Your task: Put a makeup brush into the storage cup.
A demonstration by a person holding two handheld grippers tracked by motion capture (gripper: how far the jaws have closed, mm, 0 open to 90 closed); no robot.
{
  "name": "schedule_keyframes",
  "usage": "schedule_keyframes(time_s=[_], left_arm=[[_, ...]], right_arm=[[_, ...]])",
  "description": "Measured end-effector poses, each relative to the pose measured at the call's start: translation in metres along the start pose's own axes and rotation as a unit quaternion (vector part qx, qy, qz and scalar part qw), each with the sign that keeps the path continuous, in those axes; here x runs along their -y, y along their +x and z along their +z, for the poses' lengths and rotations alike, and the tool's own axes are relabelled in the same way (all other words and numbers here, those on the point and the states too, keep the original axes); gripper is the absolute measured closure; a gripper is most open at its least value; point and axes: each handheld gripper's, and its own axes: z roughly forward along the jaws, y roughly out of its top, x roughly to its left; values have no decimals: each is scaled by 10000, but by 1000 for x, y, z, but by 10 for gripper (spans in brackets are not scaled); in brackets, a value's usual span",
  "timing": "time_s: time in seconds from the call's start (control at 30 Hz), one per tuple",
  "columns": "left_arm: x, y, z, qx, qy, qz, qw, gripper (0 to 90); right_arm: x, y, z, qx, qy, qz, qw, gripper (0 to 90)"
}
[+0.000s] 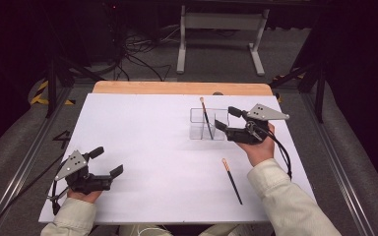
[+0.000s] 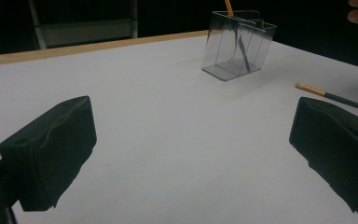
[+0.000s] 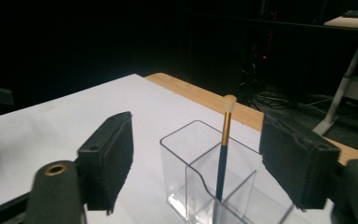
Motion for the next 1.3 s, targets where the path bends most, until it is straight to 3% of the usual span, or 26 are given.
schedule_keyframes(time_s=[0.1,0.3,0.5,0.7,0.83,1.1,1.3], left_arm=[[-1,1,1,1,-13,-17,10000,11],[-2,2,3,10,-14,-14,10000,11],[-2,2,4,21,-16,12,10000,11],[-3,1,3,25,-52,29,10000,11],[-3,1,4,41,-46,18,10000,10],[-3,0,3,93,-75,52,9999,10],[-4,0,3,165,-111,89,9998,8]], right_arm=[[-1,0,-11,45,-16,49,10000,176],[-2,8,-29,23,-62,-138,9999,95],[1,11,-47,18,-157,-55,9999,76],[9,13,-63,-33,-410,-179,9990,71],[24,15,-75,-13,-491,-228,9985,66],[52,7,-90,81,-578,-30,9983,42],[75,6,-94,164,-672,-102,9975,38]])
